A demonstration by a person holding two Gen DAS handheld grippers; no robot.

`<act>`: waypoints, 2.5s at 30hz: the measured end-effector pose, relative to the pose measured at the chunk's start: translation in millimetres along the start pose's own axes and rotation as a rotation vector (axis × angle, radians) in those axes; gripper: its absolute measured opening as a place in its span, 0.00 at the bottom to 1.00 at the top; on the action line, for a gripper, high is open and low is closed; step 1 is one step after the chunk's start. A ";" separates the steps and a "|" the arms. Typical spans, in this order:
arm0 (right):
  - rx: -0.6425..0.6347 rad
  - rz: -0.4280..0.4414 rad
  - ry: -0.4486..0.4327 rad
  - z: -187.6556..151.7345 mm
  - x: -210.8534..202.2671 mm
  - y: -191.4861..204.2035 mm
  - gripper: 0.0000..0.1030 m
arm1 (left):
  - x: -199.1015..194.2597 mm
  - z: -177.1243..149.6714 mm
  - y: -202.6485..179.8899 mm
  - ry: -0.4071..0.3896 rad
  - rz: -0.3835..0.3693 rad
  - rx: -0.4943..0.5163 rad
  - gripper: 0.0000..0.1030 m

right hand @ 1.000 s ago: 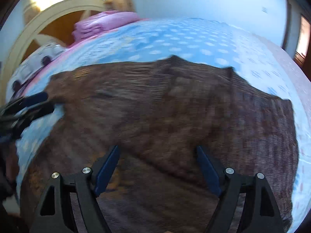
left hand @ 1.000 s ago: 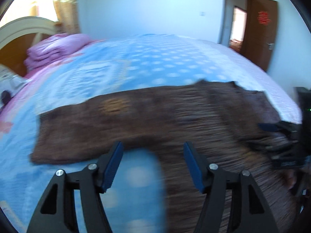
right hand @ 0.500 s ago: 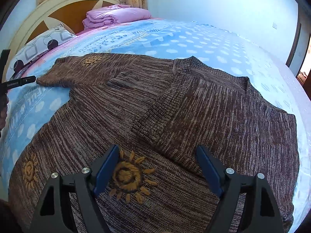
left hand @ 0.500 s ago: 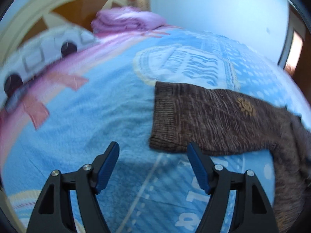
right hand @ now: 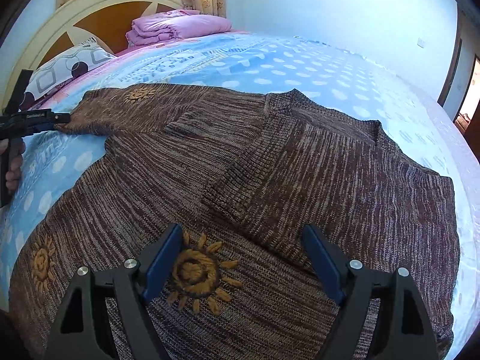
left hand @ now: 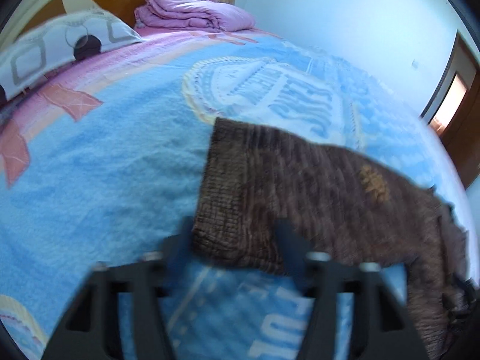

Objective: Fold small clothes
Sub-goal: 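Grasp the other sleeve cuff with the left tool and lift it, then fold the held sleeve across the sweater body and open the left tool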

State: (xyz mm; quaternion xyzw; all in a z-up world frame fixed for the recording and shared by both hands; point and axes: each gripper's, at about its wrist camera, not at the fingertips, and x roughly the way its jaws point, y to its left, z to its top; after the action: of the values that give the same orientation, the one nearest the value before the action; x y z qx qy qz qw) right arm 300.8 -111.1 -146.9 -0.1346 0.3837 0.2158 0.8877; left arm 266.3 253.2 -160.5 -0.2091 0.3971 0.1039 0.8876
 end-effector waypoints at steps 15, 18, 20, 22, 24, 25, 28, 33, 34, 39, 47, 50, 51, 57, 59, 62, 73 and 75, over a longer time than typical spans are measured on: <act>0.009 0.009 -0.004 0.2 -1.1 -2.2 0.82 | -21.6 27.7 -16.1 -0.054 -0.169 -0.042 0.09; 0.049 0.047 -0.027 1.2 -9.1 -9.9 0.82 | -29.3 33.5 -25.6 -0.042 -0.221 -0.050 0.09; 0.104 0.054 -0.057 2.3 -21.6 -20.0 0.82 | -36.6 39.1 -33.7 -0.052 -0.242 -0.049 0.09; 0.152 0.062 -0.089 4.5 -37.2 -31.0 0.82 | -46.9 46.4 -47.7 -0.077 -0.261 -0.030 0.09; 0.196 0.072 -0.127 6.6 -56.9 -44.3 0.82 | -58.8 53.3 -64.7 -0.099 -0.276 -0.010 0.09; 0.219 0.072 -0.143 7.1 -66.7 -51.0 0.82 | -62.8 55.7 -71.4 -0.104 -0.292 -0.005 0.09; 0.282 0.052 -0.173 4.2 -93.8 -70.0 0.82 | -75.9 61.3 -99.2 -0.122 -0.335 0.021 0.09; 0.344 0.014 -0.205 -13.1 -121.8 -92.1 0.82 | -92.1 63.3 -141.7 -0.132 -0.400 0.059 0.09; 0.355 0.010 -0.209 -17.9 -125.8 -96.0 0.82 | -94.7 63.9 -150.3 -0.135 -0.407 0.065 0.09; 0.373 -0.006 -0.230 -43.8 -145.9 -105.7 0.82 | -106.0 62.0 -198.3 -0.142 -0.476 0.109 0.09; 0.387 -0.004 -0.241 -74.3 -166.2 -108.6 0.82 | -110.7 32.1 -261.9 -0.121 -0.550 0.207 0.09; 0.391 0.000 -0.237 -82.7 -168.0 -107.9 0.82 | -102.9 8.4 -289.5 -0.094 -0.567 0.260 0.09; 0.394 0.002 -0.232 -86.1 -167.3 -107.6 0.82 | -98.4 -5.1 -302.1 -0.081 -0.573 0.291 0.09; 0.410 0.005 -0.211 -103.4 -159.3 -105.2 0.82 | -72.2 -75.4 -348.7 -0.004 -0.548 0.430 0.09; 0.416 0.005 -0.216 -108.5 -157.9 -104.9 0.82 | -62.4 -98.7 -358.9 0.011 -0.510 0.491 0.11; 0.427 -0.004 -0.230 -114.6 -155.6 -106.0 0.82 | -55.0 -130.1 -372.5 0.027 -0.445 0.624 0.17; 0.406 -0.042 -0.238 -113.0 -154.1 -104.3 0.82 | -85.3 -114.3 -298.0 -0.230 -0.197 0.775 0.78; 0.374 -0.032 -0.212 -100.1 -150.1 -96.0 0.82 | -57.4 -87.0 -269.6 -0.232 -0.021 0.730 0.78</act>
State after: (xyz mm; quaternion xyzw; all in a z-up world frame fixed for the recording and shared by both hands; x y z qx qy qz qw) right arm 193.2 -277.2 -95.9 0.0499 0.3194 0.1397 0.9359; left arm 265.2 -27.5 -91.7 0.1298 0.3026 -0.0304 0.9437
